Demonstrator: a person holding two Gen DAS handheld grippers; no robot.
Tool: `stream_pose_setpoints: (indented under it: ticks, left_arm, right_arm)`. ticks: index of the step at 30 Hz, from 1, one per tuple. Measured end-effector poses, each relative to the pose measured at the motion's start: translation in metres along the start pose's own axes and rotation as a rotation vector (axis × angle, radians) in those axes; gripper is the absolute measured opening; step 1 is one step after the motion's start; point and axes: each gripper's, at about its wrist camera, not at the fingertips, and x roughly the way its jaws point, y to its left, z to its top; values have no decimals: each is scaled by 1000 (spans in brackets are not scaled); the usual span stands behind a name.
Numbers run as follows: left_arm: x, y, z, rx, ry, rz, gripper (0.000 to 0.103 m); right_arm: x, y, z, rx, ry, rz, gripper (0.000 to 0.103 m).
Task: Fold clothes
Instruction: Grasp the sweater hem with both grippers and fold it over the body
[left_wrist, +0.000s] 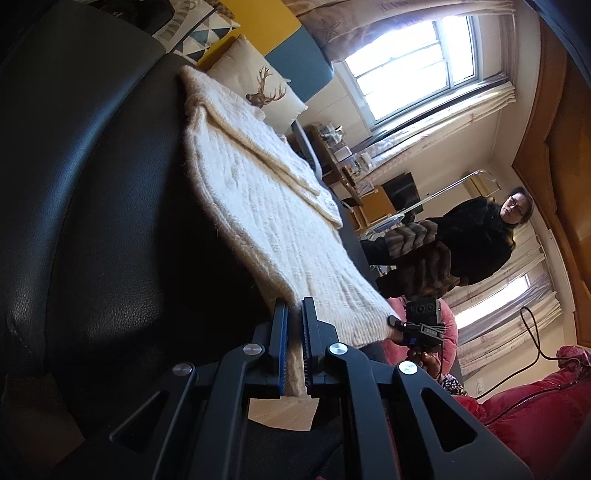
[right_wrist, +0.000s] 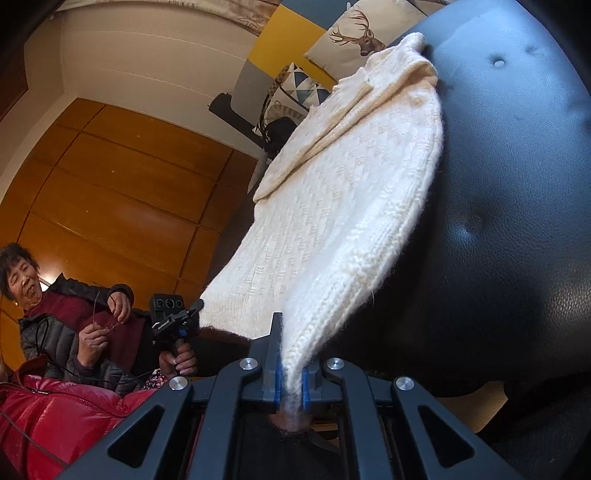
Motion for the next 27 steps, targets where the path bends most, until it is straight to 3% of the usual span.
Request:
stream_pose_setpoints:
  ticks: [3,8,15,27]
  left_arm:
    - [4,4,9,-17,15,-10,6]
    - [2,-7,35,-29,-43,-105,6]
    - [9,-9,49,-31,-45,-129,6]
    - [10,4,83,-144,-232,-277,6]
  right_arm:
    - [-6,-1,5,22,-3,27,5]
    - [-14,17,28,-13,-27,64,5]
    - [-19,25,48,-13,-50,95,5]
    - [-16,38,103,-18,-157,151,5]
